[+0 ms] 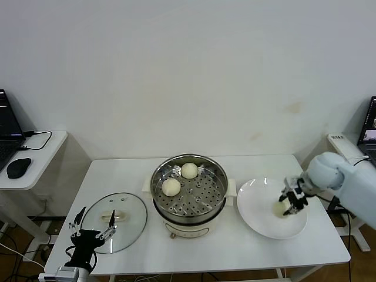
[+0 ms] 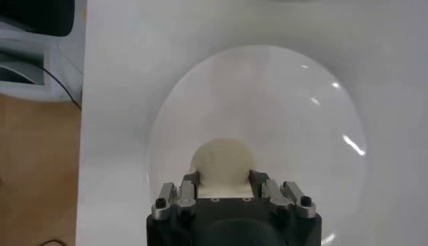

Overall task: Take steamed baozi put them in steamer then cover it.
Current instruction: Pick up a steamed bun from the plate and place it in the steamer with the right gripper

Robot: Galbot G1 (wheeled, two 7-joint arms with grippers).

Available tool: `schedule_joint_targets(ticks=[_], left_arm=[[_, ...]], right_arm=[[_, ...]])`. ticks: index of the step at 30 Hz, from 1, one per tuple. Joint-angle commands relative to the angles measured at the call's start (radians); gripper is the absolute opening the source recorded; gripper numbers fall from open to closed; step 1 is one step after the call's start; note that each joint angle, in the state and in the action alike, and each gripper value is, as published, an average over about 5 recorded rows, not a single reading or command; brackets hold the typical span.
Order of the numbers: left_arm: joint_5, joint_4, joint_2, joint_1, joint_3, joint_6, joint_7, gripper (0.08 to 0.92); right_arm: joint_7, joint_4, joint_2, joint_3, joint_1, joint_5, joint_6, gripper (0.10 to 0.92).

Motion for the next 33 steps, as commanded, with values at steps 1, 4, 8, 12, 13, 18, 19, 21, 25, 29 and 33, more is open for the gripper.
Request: schedule_joint_targets(ticks=[1, 4, 8, 12, 13, 18, 19, 21, 25, 29, 33], left_arm=[[-0.001, -0.001, 0.001, 0.0, 0.001, 0.001, 0.001, 0.823], [-0.001, -0.004, 0.002, 0.0, 0.0, 0.002, 0.0, 0.823], [-0.002, -0.008, 0.002, 0.001, -0.002, 0.002, 0.0, 0.823], [-0.004, -0.006, -0.001, -0.001, -0.004, 0.002, 0.0, 0.823], [-0.005, -0.005, -0.002, -0.003, -0.005, 0.002, 0.0, 0.823], [-0.005, -0.002, -0.01, -0.008, -0.007, 0.004, -0.001, 0.823], [-0.005, -0.002, -0.011, -0.008, -0.008, 0.004, -0.001, 0.823], [-0.006, -0.002, -0.013, -0.008, -0.011, 0.006, -0.001, 0.823], [-0.009, -0.005, -0.016, -0.006, -0.02, 0.007, -0.001, 0.823], [-0.012, -0.002, -0.018, -0.007, -0.027, 0.006, -0.001, 0.823], [-0.012, 0.002, -0.025, -0.009, -0.027, 0.006, -0.001, 0.823]], right_arm=[[-0.022, -0.012, 0.01, -0.06, 0.231, 0.084, 0.0, 0.5], [-0.021, -0.037, 0.076, -0.127, 0.348, 0.125, -0.003, 0.501], [-0.017, -0.054, 0.202, -0.237, 0.514, 0.179, -0.011, 0.501], [-0.007, -0.056, 0.335, -0.313, 0.608, 0.226, -0.02, 0.501], [-0.003, -0.055, 0.366, -0.327, 0.619, 0.235, -0.021, 0.501], [0.012, -0.05, 0.491, -0.374, 0.621, 0.27, -0.016, 0.501], [0.013, -0.045, 0.515, -0.381, 0.614, 0.274, -0.013, 0.501], [0.013, -0.032, 0.55, -0.391, 0.599, 0.284, -0.007, 0.501], [0.008, -0.004, 0.595, -0.424, 0.573, 0.29, 0.031, 0.501], [-0.001, -0.005, 0.629, -0.462, 0.561, 0.264, 0.119, 0.501], [-0.021, -0.012, 0.664, -0.498, 0.566, 0.216, 0.207, 0.501]])
